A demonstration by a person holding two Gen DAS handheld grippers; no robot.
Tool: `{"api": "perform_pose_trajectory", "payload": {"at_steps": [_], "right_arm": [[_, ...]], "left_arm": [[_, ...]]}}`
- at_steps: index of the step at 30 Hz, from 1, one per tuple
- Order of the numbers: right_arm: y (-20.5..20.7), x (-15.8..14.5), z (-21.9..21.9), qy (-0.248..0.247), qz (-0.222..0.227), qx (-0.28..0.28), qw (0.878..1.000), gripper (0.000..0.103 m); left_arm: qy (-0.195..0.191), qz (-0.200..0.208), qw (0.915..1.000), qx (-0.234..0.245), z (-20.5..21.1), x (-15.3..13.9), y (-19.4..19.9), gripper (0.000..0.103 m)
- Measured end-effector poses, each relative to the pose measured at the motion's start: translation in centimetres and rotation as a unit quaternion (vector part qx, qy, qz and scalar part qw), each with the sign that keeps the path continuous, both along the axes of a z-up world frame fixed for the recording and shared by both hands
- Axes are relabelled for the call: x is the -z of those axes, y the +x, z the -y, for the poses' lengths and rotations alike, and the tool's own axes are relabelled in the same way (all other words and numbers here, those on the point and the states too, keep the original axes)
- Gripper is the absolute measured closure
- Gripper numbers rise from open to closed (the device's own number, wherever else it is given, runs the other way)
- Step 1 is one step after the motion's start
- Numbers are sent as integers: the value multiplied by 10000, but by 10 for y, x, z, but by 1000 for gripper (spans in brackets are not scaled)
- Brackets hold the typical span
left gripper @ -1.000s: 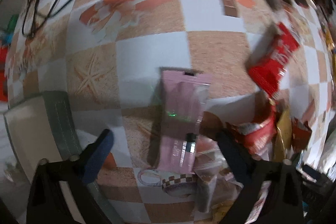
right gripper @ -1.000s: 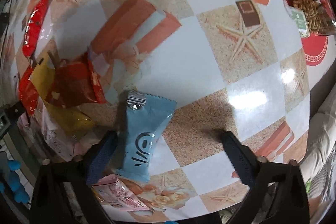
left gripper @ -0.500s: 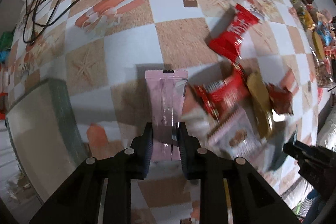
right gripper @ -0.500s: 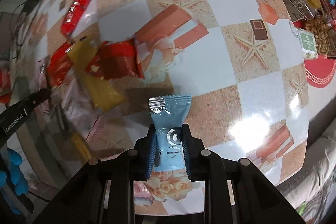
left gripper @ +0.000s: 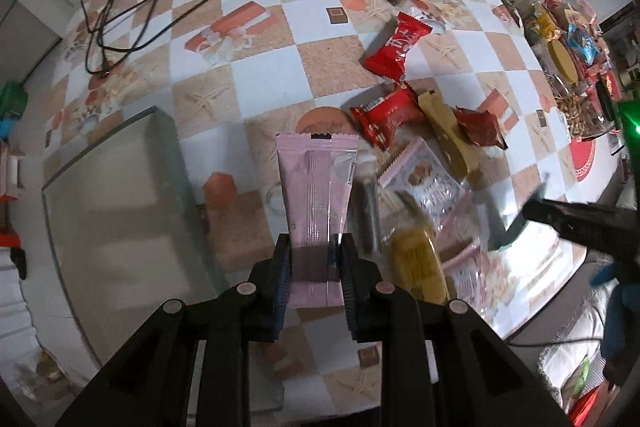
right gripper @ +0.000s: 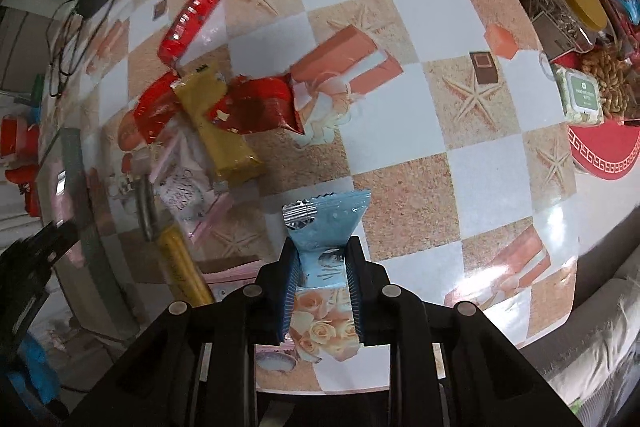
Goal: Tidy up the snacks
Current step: 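Carry the pink bar and light-blue candy over the white tray with both tools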
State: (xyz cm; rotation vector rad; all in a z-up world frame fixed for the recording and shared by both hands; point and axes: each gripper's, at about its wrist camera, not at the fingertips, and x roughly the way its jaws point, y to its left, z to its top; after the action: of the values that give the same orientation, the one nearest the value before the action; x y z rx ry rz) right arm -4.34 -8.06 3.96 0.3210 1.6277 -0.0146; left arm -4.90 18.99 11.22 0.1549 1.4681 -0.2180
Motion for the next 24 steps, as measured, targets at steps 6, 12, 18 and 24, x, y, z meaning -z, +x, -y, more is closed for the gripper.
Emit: {"api": "perform_pose_trajectory", "payload": {"at_steps": [6, 12, 18, 24], "right_arm": [[16, 25, -21, -534, -133, -98, 9984, 29], [9, 37, -30, -607, -316, -265, 9973, 40], [-2, 38, -45, -657, -384, -454, 9961, 79], [-9, 11, -47, -385, -90, -413, 9984, 79]], "left_arm": [[127, 0, 9999, -62, -4, 0, 2, 77], [215, 71, 9996, -171, -16, -7, -4, 77], [251, 135, 9992, -298, -33, -15, -12, 77], [251, 183, 9979, -572, -57, -19, -18, 77]]}}
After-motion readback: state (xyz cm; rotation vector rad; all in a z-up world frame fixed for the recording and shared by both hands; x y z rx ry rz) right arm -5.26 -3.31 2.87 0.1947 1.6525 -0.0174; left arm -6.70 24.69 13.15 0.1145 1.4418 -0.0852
